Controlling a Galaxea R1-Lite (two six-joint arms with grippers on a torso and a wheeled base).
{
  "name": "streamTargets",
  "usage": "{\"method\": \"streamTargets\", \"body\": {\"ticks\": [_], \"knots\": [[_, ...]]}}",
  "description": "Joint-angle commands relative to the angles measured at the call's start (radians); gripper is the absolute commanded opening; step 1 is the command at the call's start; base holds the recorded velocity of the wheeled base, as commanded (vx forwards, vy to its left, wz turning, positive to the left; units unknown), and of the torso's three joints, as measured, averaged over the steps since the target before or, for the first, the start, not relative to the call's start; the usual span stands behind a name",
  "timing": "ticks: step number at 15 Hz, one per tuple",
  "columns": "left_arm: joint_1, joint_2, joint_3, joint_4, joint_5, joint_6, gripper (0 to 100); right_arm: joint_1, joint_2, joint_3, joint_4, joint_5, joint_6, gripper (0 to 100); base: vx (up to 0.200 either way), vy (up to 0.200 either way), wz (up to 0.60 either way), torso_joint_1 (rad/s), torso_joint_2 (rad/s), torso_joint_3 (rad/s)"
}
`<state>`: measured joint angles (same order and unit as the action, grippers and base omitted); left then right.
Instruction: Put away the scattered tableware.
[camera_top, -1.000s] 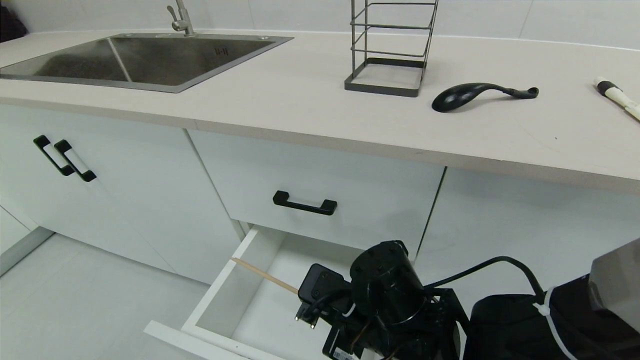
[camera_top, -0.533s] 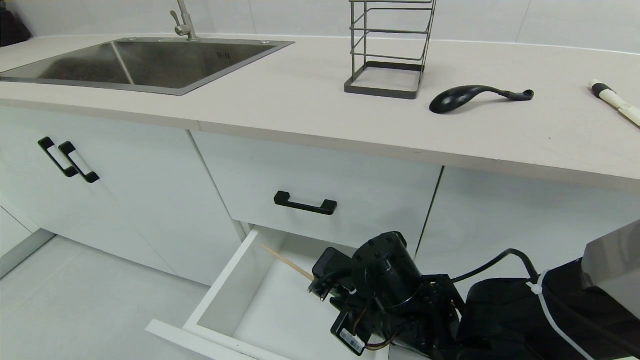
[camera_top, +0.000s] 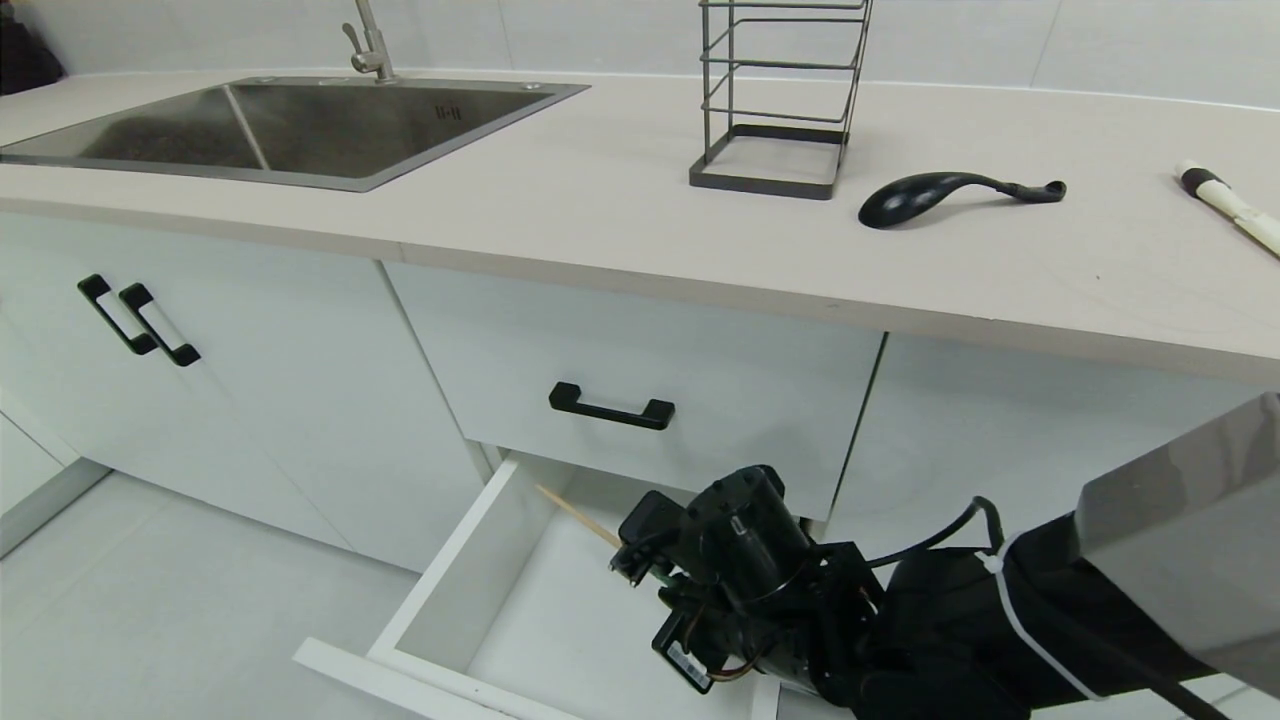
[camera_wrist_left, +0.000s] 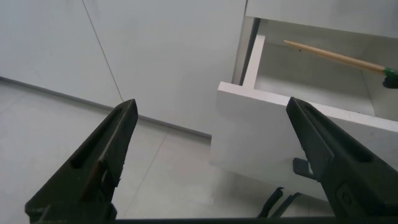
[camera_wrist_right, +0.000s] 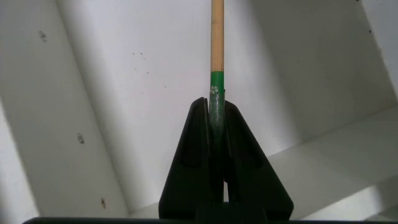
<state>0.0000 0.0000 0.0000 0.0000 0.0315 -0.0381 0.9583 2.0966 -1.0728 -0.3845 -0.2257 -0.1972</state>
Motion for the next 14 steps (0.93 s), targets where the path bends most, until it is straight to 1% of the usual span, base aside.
{"method": "streamTargets", "body": {"ticks": [1,8,11,12,14], "knots": [[0.000,0.000,0.000,0.000,0.001,0.000,100,-0.004,0.076,-0.046,0.001,0.000,-0.002,0,0.000,0.000,0.00,0.000,0.00,0.000],[0.000,0.000,0.000,0.000,0.001,0.000,100,-0.015,0.143,-0.108,0.001,0.000,-0.002,0,0.000,0.000,0.00,0.000,0.00,0.000],[0.000,0.000,0.000,0.000,0.001,0.000,100,-0.015,0.158,-0.116,0.003,-0.001,-0.002,0,0.000,0.000,0.00,0.000,0.00,0.000],[0.000,0.000,0.000,0.000,0.001,0.000,100,-0.015,0.160,-0.130,0.009,-0.012,-0.002,0,0.000,0.000,0.00,0.000,0.00,0.000],[0.000,0.000,0.000,0.000,0.001,0.000,100,-0.023,0.168,-0.171,0.065,-0.035,0.002,0,0.000,0.000,0.00,0.000,0.00,0.000]]}}
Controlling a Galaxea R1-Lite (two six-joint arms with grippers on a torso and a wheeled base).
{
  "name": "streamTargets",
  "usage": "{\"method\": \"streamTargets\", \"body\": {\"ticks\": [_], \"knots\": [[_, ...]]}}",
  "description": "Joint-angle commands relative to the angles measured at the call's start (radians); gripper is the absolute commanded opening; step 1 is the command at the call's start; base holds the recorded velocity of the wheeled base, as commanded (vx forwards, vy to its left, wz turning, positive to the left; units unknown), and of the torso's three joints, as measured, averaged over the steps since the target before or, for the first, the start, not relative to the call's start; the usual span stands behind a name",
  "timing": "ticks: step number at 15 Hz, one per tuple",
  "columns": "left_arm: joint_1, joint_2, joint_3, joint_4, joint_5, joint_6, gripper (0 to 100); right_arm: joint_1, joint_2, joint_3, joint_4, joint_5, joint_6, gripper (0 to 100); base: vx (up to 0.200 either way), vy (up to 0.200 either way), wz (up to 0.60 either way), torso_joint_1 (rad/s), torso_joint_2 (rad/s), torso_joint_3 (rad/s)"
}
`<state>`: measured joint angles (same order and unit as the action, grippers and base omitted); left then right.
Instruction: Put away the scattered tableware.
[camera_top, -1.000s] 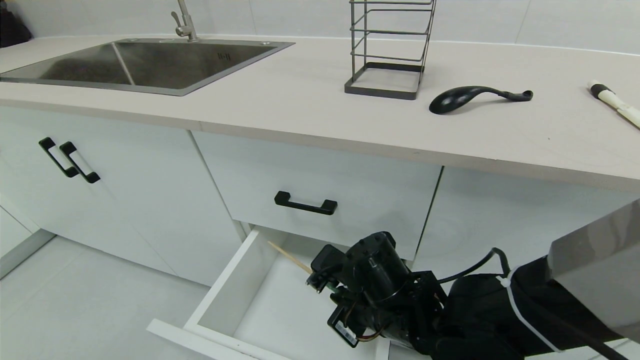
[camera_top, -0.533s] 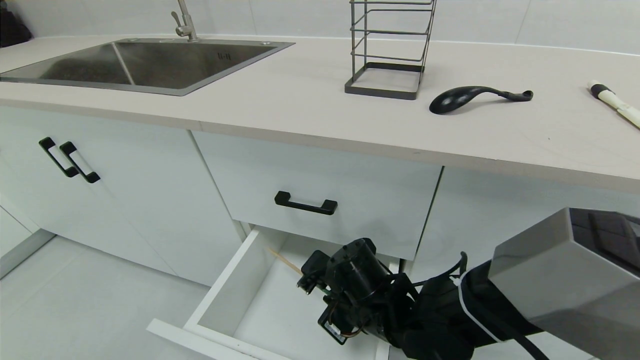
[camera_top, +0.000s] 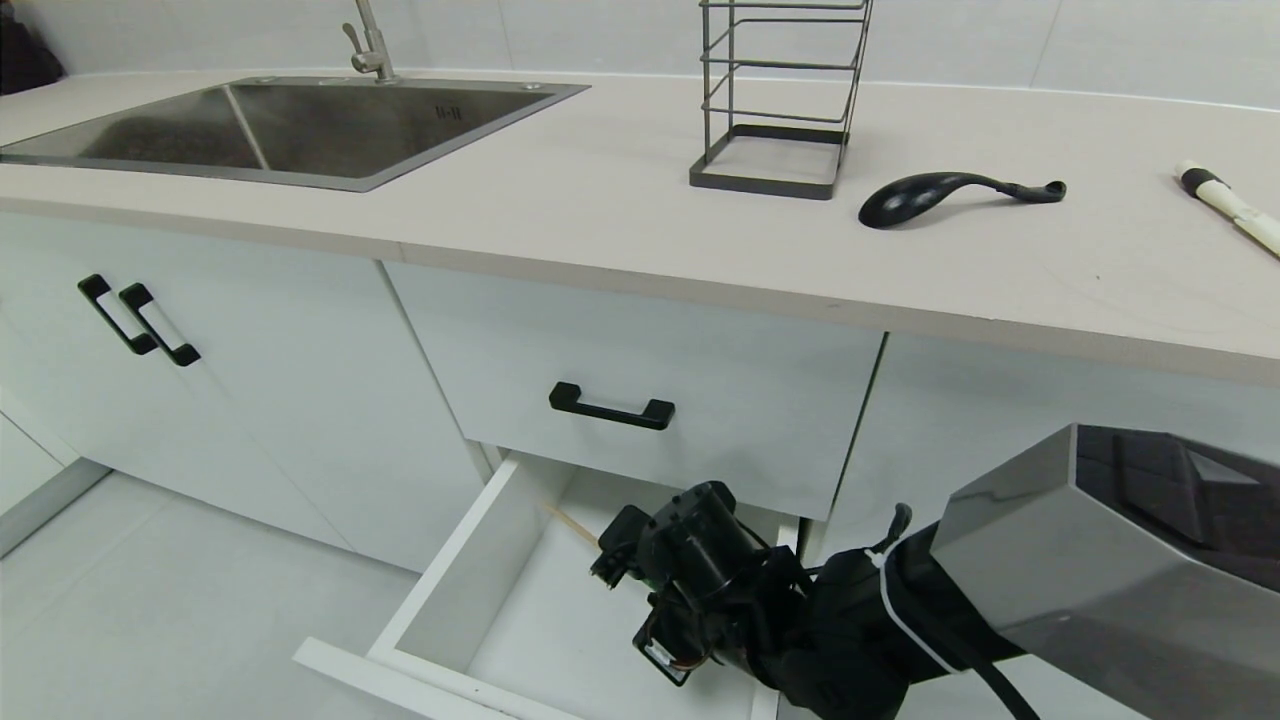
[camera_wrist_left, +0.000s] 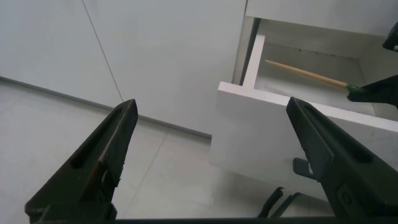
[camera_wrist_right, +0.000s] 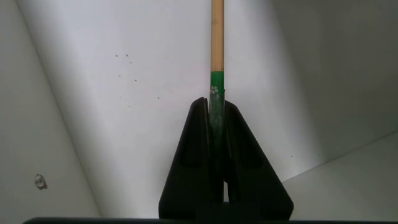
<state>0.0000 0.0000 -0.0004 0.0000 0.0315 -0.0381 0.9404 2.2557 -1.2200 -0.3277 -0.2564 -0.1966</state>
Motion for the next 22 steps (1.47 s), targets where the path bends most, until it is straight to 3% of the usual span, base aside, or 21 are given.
{"method": "streamTargets", "body": {"ticks": [1,11,12,22], "knots": [[0.000,0.000,-0.001,0.000,0.001,0.000,100,-0.011,0.019,-0.042,0.029,-0.004,0.002,0,0.000,0.000,0.00,0.000,0.00,0.000],[0.000,0.000,0.000,0.000,-0.001,0.000,100,-0.003,0.062,-0.069,0.032,0.006,-0.004,0,0.000,0.000,0.00,0.000,0.00,0.000],[0.000,0.000,-0.001,0.000,0.001,0.000,100,-0.003,0.059,-0.069,0.032,0.011,-0.007,100,0.000,0.000,0.00,0.000,0.00,0.000],[0.000,0.000,0.000,0.000,-0.001,0.000,100,0.047,-0.093,-0.061,0.082,0.019,-0.015,100,0.000,0.000,0.00,0.000,0.00,0.000]]}}
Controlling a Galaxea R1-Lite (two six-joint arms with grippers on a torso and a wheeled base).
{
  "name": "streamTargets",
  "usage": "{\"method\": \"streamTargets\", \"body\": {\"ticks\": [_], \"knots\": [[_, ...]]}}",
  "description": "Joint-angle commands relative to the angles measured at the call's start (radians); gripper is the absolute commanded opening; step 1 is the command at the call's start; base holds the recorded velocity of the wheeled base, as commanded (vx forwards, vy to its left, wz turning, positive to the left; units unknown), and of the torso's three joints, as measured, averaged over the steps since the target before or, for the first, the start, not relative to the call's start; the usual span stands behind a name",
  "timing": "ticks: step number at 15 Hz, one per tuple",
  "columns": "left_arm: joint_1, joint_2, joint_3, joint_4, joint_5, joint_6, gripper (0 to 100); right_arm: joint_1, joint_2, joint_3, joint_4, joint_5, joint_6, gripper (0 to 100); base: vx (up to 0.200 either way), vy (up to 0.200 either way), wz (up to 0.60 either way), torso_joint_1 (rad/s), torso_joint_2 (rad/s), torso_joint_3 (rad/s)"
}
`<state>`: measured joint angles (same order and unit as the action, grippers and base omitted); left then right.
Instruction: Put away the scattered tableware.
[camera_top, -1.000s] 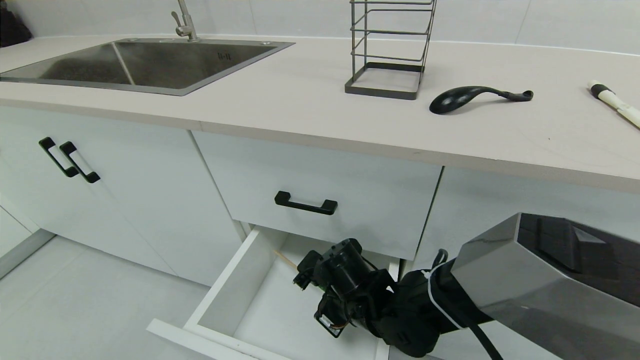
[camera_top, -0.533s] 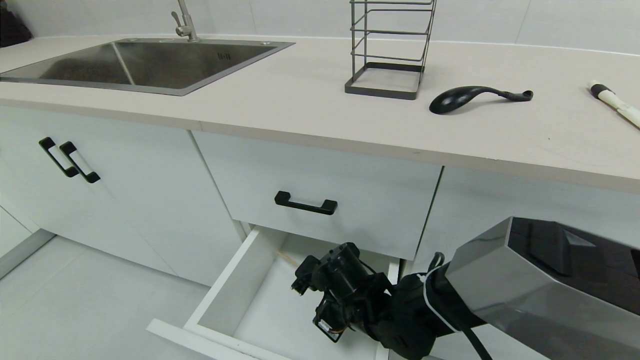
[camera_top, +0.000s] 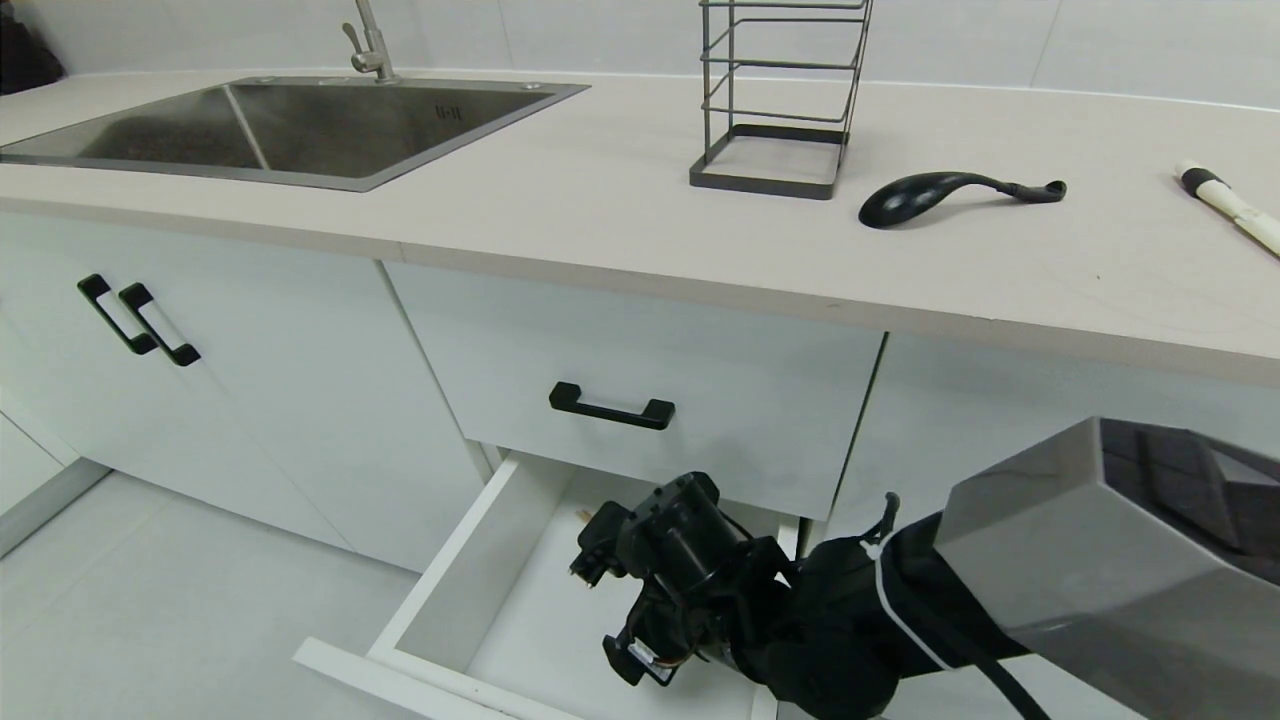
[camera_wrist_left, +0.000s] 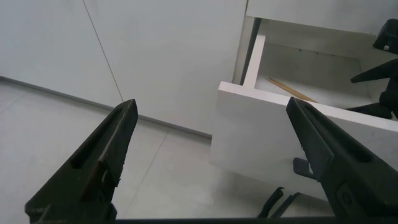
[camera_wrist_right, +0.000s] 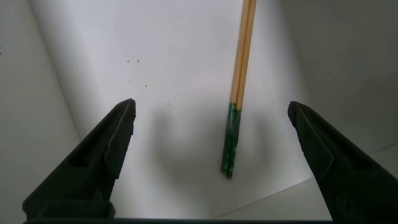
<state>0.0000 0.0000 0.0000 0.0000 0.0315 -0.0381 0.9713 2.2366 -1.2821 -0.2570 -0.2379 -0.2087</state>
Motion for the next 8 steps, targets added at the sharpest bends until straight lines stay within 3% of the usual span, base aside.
{"method": "streamTargets", "body": {"ticks": [1,5,8], "knots": [[0.000,0.000,0.000,0.000,0.001,0.000,100,0.024,-0.114,0.004,0.013,0.000,-0.001,100,0.000,0.000,0.00,0.000,0.00,0.000],[0.000,0.000,0.000,0.000,0.001,0.000,100,0.075,-0.247,0.020,0.009,0.118,0.000,100,0.000,0.000,0.00,0.000,0.00,0.000],[0.000,0.000,0.000,0.000,0.001,0.000,100,0.107,-0.341,0.119,0.001,0.212,-0.003,100,0.000,0.000,0.00,0.000,0.00,0.000]]}}
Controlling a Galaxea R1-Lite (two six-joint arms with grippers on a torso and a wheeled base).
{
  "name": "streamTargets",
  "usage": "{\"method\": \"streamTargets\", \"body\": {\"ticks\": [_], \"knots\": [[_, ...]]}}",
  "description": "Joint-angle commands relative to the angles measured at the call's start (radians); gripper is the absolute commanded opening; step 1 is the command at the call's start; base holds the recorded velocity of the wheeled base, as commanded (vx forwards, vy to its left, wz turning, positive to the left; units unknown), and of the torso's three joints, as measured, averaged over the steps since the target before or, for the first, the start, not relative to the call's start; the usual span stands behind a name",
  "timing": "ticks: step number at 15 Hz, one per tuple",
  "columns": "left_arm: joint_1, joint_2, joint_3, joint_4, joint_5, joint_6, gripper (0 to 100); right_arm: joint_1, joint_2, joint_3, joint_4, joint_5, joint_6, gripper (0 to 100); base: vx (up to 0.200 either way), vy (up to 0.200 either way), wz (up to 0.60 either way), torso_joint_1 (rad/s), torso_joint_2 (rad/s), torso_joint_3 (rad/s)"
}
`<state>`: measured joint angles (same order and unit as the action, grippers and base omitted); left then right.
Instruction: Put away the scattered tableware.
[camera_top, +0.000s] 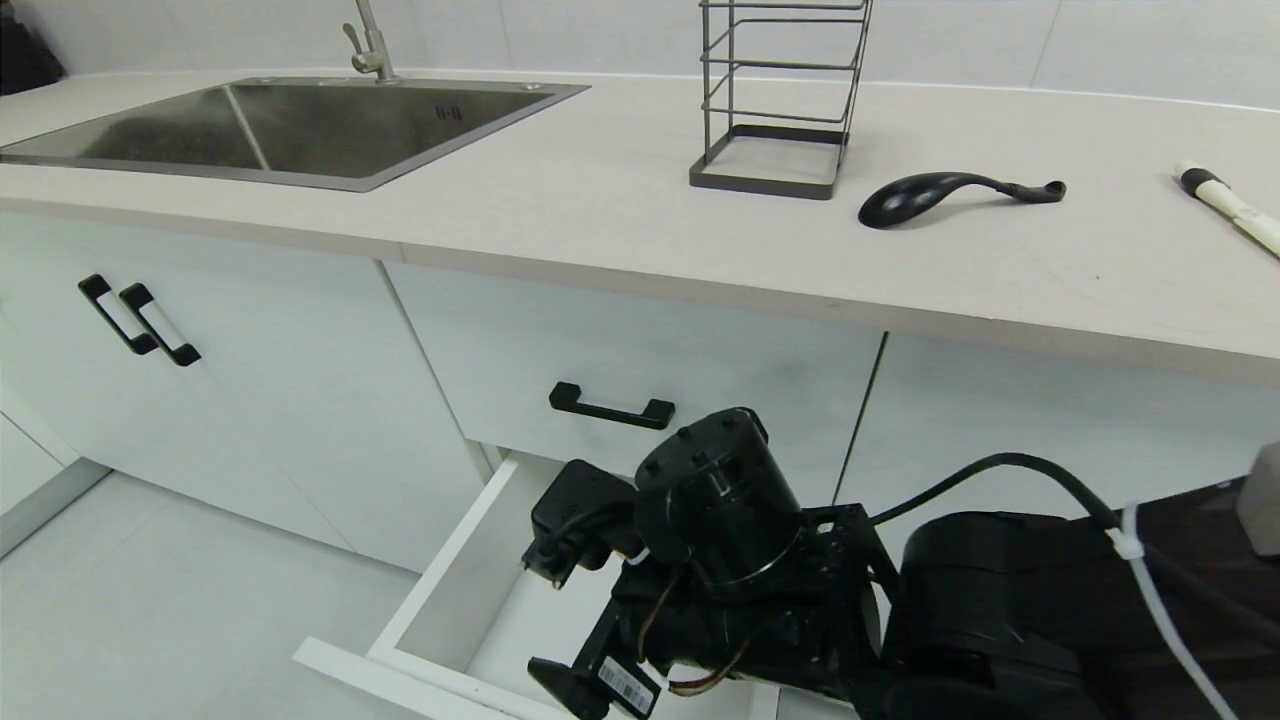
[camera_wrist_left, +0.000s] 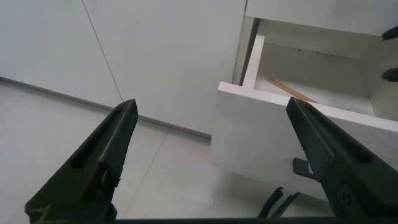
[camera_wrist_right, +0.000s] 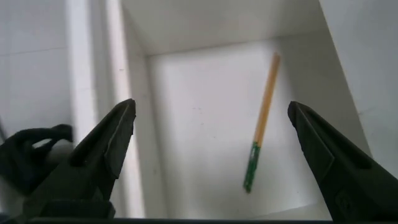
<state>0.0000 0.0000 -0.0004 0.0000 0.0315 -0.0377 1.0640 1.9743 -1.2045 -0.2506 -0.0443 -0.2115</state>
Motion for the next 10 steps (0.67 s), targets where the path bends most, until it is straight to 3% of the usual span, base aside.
{"method": "streamTargets", "body": {"ticks": [1,7,10], "knots": [[0.000,0.000,0.000,0.000,0.001,-0.001,100,0.014,-0.091,0.065,-0.009,0.015,-0.003,100,0.000,0.000,0.00,0.000,0.00,0.000],[0.000,0.000,0.000,0.000,0.001,-0.001,100,0.014,-0.098,0.290,-0.308,-0.008,-0.014,100,0.000,0.000,0.00,0.000,0.00,0.000],[0.000,0.000,0.000,0.000,0.001,-0.001,100,0.014,-0.100,0.306,-0.311,-0.008,-0.025,100,0.000,0.000,0.00,0.000,0.00,0.000]]}}
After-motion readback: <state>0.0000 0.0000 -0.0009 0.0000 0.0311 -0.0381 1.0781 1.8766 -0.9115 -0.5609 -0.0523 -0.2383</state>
